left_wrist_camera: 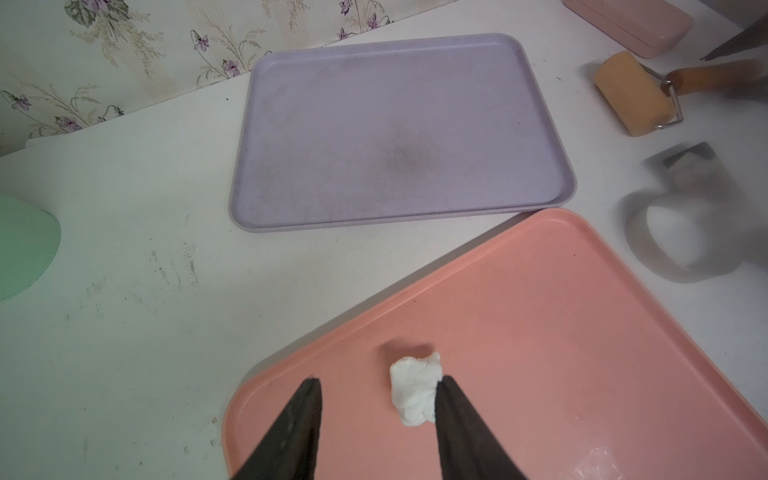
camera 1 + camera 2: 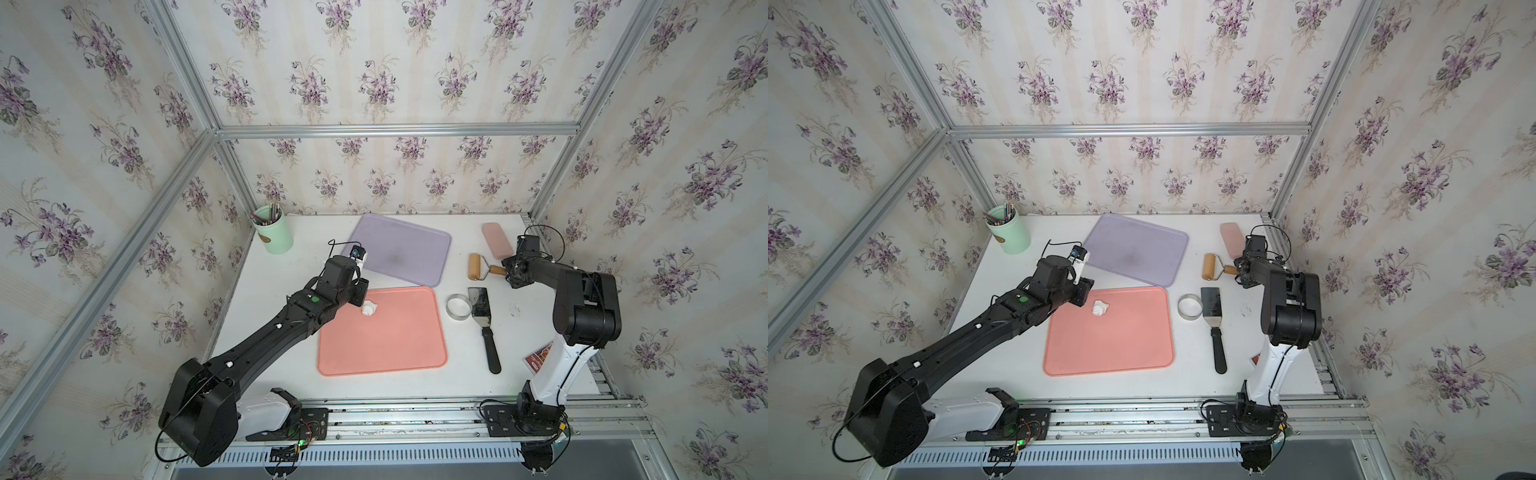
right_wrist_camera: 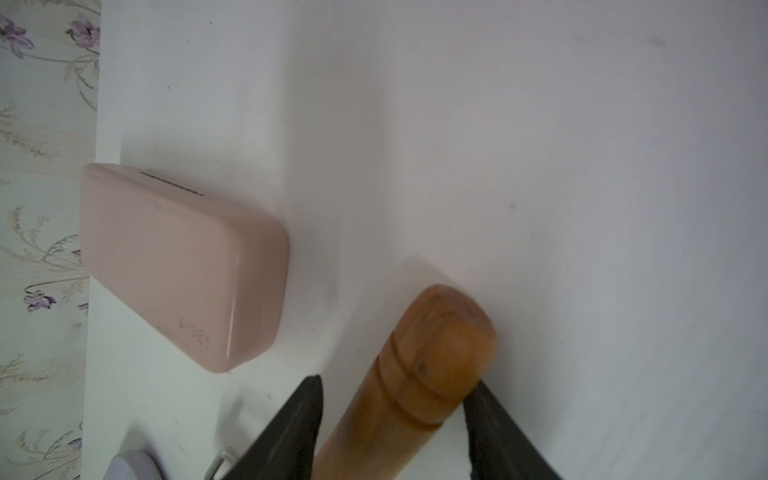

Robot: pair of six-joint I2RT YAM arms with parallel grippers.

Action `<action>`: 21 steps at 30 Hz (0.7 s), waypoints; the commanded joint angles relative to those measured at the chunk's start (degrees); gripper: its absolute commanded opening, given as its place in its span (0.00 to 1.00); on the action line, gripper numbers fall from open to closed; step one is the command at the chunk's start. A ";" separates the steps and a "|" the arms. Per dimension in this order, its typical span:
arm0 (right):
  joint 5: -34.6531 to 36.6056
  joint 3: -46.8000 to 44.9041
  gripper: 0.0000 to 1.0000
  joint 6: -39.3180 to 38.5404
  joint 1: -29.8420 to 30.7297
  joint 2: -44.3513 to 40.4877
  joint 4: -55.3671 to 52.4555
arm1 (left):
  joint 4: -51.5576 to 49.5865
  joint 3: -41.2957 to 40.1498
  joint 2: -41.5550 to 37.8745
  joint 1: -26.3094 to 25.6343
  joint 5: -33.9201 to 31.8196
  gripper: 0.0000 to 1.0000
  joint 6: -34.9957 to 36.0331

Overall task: Roll out the dumpling wrappers from the dough
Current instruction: Pick up the rolling pin from the center of the board.

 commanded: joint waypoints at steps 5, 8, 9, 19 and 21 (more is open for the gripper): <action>-1.15 0.73 0.45 -0.72 0.06 1.73 -1.85 | -0.40 0.76 0.94 0.06 -1.59 0.48 0.42; -1.28 0.35 0.39 0.42 0.06 1.36 -1.22 | -1.01 1.49 1.73 0.08 -1.73 0.48 0.42; -1.28 0.29 0.39 0.72 0.06 1.23 -1.00 | -1.14 1.54 1.86 0.01 -1.87 0.48 0.42; -2.10 0.14 0.28 3.30 0.06 -0.63 1.67 | -1.77 2.23 1.79 0.06 -2.53 0.48 0.99; -2.16 0.03 0.25 3.15 0.06 -1.54 2.05 | -2.42 2.73 1.66 0.01 -2.51 0.48 1.23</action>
